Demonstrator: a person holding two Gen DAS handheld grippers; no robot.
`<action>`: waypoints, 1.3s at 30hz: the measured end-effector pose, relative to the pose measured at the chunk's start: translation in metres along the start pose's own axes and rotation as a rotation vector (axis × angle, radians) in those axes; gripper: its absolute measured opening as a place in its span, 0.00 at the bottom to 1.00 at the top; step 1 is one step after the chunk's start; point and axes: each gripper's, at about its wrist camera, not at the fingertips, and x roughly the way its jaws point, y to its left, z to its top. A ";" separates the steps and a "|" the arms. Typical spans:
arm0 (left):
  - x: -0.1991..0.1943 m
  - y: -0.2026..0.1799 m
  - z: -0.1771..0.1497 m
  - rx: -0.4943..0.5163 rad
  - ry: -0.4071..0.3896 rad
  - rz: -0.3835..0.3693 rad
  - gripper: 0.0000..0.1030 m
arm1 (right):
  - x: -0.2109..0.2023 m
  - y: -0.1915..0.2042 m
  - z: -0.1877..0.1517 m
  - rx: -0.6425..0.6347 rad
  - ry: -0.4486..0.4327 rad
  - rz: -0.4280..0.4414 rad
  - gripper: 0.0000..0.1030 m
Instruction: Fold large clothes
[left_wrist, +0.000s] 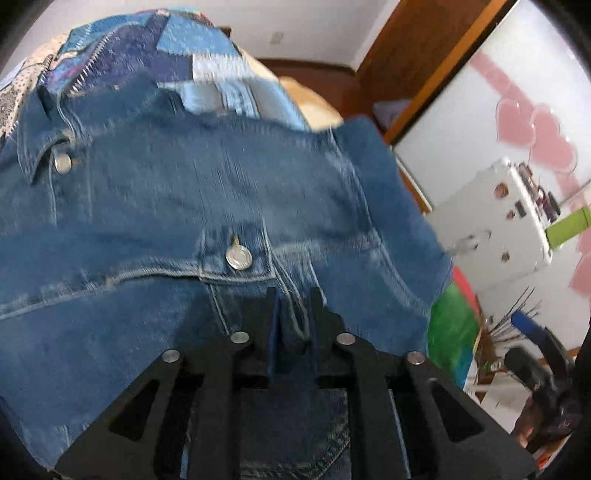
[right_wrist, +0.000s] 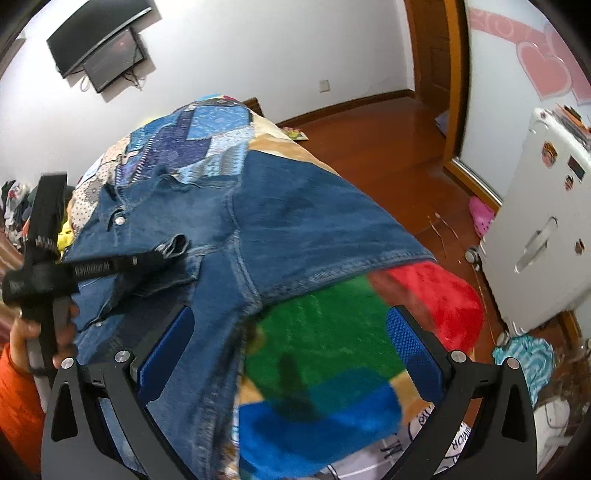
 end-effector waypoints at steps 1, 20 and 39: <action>0.000 0.001 -0.002 -0.003 0.009 -0.012 0.20 | 0.001 -0.004 -0.001 0.009 0.005 -0.001 1.00; -0.109 0.057 -0.075 0.015 -0.255 0.370 0.83 | 0.053 -0.083 0.018 0.271 0.136 0.214 1.00; -0.122 0.122 -0.114 -0.235 -0.267 0.406 0.83 | 0.130 -0.140 0.041 0.571 0.128 0.129 0.29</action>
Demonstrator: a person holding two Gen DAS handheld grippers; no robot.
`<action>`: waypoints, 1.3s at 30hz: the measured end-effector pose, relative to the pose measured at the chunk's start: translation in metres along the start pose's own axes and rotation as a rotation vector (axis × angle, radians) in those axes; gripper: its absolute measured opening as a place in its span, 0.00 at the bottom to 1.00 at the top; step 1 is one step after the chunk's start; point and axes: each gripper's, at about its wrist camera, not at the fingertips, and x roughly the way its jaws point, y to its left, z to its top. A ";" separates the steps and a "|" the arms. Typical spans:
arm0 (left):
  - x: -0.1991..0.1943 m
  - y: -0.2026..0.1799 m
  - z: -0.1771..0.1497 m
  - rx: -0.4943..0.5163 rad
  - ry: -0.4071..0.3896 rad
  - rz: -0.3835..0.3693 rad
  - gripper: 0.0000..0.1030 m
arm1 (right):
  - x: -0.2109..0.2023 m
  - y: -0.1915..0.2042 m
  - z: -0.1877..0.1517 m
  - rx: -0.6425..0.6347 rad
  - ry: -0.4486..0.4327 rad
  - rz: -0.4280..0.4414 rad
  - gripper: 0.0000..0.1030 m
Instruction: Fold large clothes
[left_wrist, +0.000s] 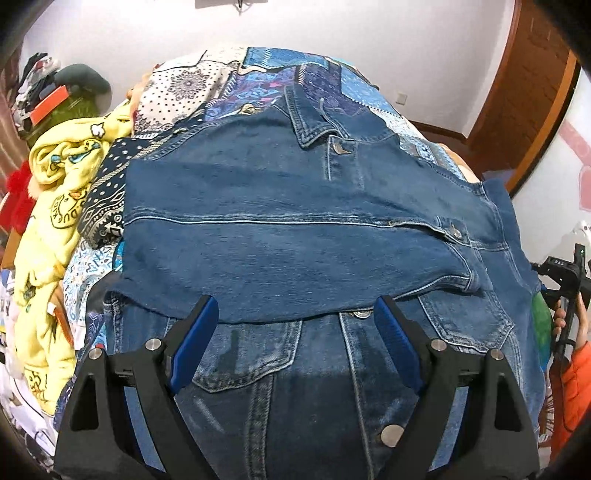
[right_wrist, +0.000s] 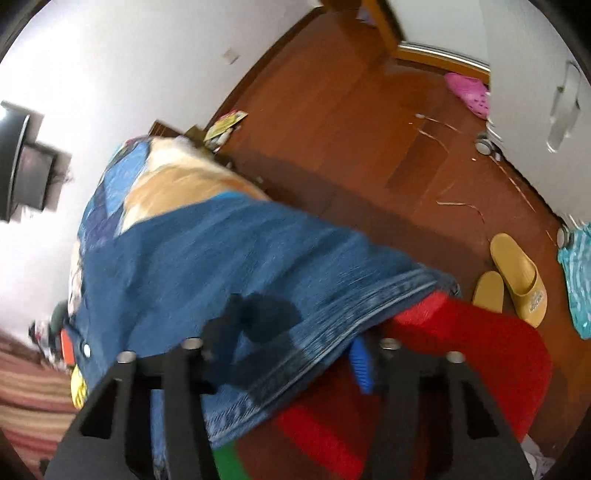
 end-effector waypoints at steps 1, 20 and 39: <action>-0.001 0.001 -0.001 -0.004 -0.003 -0.005 0.83 | 0.001 0.000 0.002 0.000 0.010 -0.015 0.22; -0.035 0.019 -0.007 0.005 -0.101 -0.055 0.83 | -0.130 0.177 -0.028 -0.379 -0.250 0.144 0.08; -0.070 0.086 -0.028 -0.052 -0.149 0.027 0.87 | 0.034 0.291 -0.212 -0.719 0.224 0.182 0.09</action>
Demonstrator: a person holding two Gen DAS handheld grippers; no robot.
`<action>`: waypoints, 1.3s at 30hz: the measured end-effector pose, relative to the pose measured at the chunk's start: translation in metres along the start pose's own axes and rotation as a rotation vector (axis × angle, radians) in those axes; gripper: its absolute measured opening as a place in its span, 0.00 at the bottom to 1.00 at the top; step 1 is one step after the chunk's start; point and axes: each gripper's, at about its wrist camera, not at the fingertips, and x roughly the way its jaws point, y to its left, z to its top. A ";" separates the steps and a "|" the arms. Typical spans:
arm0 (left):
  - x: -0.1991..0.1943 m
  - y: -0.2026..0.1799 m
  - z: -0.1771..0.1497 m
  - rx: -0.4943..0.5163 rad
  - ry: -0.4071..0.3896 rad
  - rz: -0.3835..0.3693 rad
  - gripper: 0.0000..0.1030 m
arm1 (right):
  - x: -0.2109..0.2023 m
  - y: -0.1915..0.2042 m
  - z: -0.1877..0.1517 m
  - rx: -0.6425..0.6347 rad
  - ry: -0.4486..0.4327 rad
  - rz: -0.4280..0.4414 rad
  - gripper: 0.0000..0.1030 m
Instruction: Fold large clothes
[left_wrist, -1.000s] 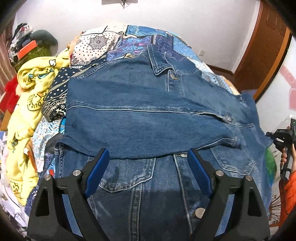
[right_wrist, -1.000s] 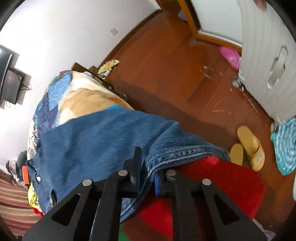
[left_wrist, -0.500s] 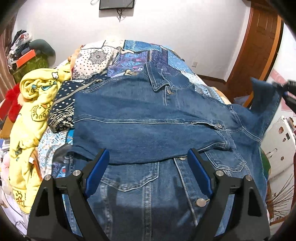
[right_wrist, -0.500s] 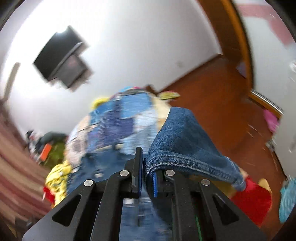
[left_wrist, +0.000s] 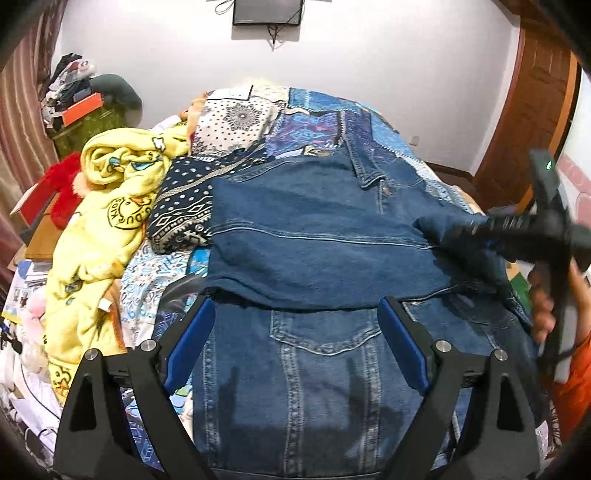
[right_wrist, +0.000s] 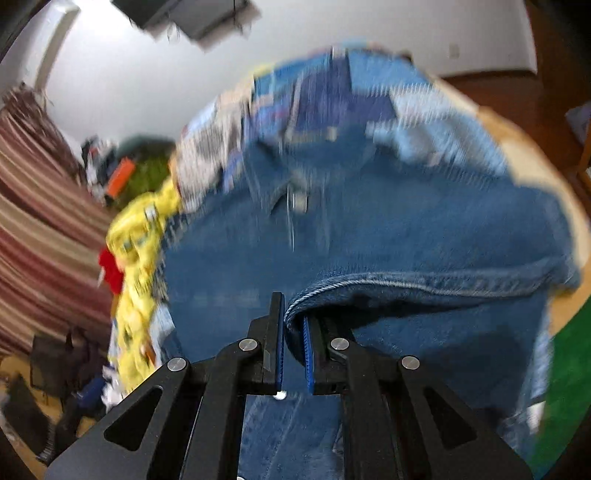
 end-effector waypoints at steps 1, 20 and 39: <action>0.001 0.000 0.000 0.003 0.002 0.005 0.87 | 0.006 0.002 -0.004 0.001 0.021 -0.002 0.11; 0.035 -0.166 0.085 0.376 -0.065 -0.144 0.93 | -0.098 -0.068 -0.021 -0.053 -0.117 -0.101 0.55; 0.159 -0.335 0.047 0.764 0.165 -0.230 0.78 | -0.121 -0.165 -0.054 0.110 -0.119 -0.281 0.55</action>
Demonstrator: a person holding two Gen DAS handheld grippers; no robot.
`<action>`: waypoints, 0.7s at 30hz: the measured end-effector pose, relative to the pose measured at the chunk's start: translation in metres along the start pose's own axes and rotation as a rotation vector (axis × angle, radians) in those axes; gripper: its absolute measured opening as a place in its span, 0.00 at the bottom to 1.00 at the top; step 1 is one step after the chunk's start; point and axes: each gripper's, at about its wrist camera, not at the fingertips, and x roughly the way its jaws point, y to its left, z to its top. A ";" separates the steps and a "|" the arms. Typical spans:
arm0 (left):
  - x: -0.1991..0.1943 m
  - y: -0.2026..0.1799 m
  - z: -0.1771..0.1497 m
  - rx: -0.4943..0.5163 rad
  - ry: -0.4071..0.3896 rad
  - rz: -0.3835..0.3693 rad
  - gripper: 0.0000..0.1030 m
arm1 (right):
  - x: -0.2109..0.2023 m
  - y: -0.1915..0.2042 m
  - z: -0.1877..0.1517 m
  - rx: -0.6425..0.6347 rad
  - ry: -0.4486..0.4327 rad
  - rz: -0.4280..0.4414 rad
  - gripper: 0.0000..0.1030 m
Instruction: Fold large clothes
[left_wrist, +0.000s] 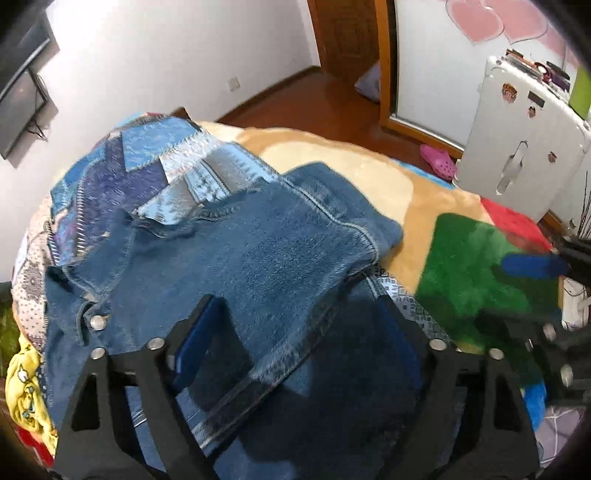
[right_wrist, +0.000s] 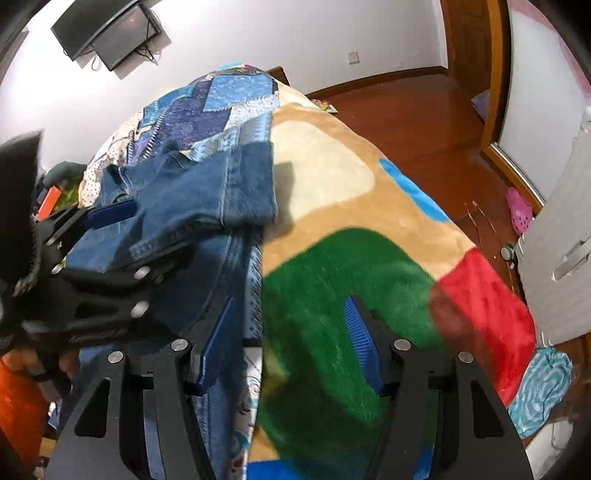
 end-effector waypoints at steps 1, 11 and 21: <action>0.004 0.001 0.002 -0.013 -0.001 0.009 0.73 | 0.001 0.000 -0.002 -0.001 0.006 0.003 0.56; -0.018 0.051 0.003 -0.201 -0.090 -0.120 0.10 | 0.013 0.027 0.004 -0.047 0.005 0.035 0.56; -0.125 0.151 -0.049 -0.371 -0.296 0.064 0.10 | 0.057 0.055 0.005 -0.158 0.104 -0.061 0.60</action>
